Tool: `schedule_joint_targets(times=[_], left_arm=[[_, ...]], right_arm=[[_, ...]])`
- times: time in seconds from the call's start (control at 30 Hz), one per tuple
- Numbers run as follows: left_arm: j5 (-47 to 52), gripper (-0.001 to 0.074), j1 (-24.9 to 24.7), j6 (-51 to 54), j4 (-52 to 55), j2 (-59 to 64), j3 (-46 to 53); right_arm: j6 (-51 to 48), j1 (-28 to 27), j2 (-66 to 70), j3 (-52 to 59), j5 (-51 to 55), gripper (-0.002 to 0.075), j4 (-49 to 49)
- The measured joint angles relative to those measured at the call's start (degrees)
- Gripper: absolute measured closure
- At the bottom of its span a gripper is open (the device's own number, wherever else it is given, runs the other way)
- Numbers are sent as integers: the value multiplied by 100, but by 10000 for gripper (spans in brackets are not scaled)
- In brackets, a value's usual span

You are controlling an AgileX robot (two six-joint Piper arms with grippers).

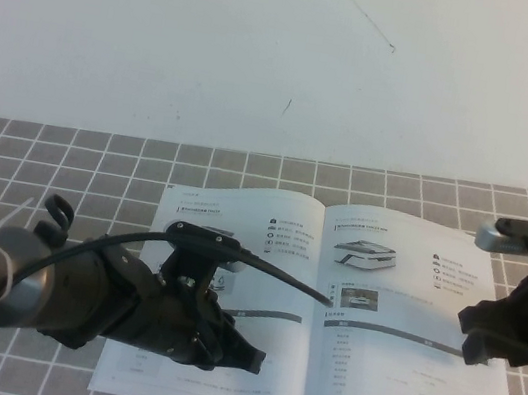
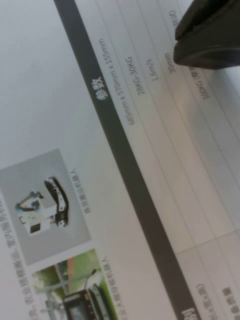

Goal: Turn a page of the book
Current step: Open the closed book

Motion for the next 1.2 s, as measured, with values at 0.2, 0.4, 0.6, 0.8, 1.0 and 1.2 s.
schedule_joint_targets(times=[0.2,0.4,0.6,0.8,1.0,1.2], left_arm=[[0,738,0,-15,-62,9,0],[12,738,0,-44,-111,9,0],[12,738,0,-44,-119,9,0],[34,738,0,-44,-124,9,0],[34,738,0,-44,-124,29,0],[38,738,0,-44,-124,106,-15]], right_arm=[[24,0,338,0,44,292,116],[-30,-11,400,-32,83,291,277],[-345,-11,234,-44,153,289,788],[-785,-11,26,-112,193,289,1269],[-636,-11,26,-141,329,289,689],[-227,-11,26,-141,242,289,147]])
